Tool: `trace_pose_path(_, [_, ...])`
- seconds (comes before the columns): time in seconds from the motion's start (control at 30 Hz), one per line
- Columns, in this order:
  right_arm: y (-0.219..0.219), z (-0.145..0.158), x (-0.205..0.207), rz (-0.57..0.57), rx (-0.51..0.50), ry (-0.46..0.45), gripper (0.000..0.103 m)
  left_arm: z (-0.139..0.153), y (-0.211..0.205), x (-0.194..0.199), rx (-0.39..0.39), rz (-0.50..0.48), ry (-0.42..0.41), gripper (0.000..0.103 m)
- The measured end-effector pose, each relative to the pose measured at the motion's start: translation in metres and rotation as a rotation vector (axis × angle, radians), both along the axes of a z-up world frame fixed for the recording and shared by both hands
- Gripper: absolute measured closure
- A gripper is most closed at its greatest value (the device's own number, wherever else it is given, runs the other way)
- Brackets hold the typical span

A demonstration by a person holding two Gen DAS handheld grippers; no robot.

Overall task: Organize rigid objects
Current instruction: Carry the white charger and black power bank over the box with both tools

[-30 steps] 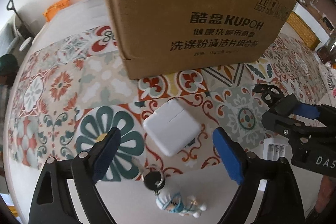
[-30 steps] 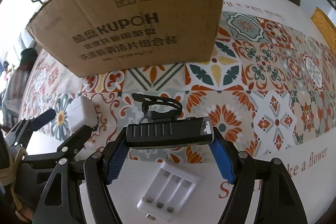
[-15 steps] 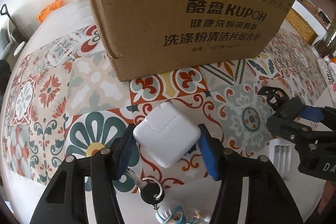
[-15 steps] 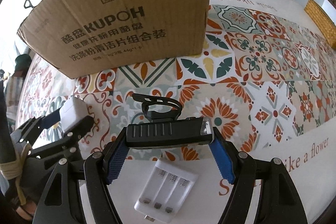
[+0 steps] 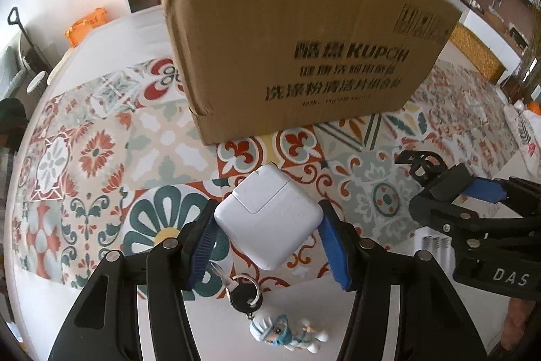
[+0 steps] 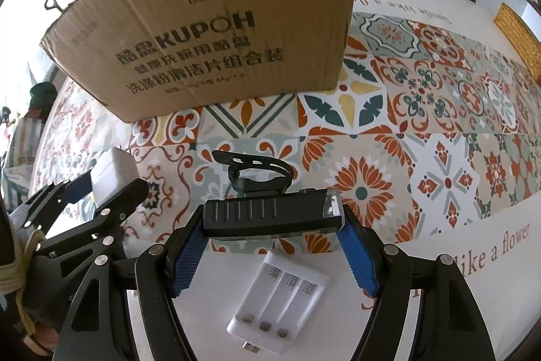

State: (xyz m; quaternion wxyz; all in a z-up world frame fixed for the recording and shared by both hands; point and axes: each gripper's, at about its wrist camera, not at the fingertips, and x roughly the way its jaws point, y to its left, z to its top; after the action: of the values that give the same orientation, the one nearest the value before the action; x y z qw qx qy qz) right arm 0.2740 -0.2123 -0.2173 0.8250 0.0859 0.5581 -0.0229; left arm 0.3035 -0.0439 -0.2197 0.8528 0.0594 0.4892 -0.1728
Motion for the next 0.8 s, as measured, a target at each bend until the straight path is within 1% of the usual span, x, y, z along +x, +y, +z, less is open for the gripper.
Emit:
trace_pose_path(0.43, [-0.002,0.041,-0.003,0.046,-0.009,-0.076,0.03,0.048,0.006,-0.017,-0.043,0.063,-0.065,0.046])
trace_pose_path(0.8, [-0.002,0.089,-0.02,0.076,-0.012,-0.173,0.03,0.093,0.005,-0.036,-0.061,0.083,-0.131,0.046])
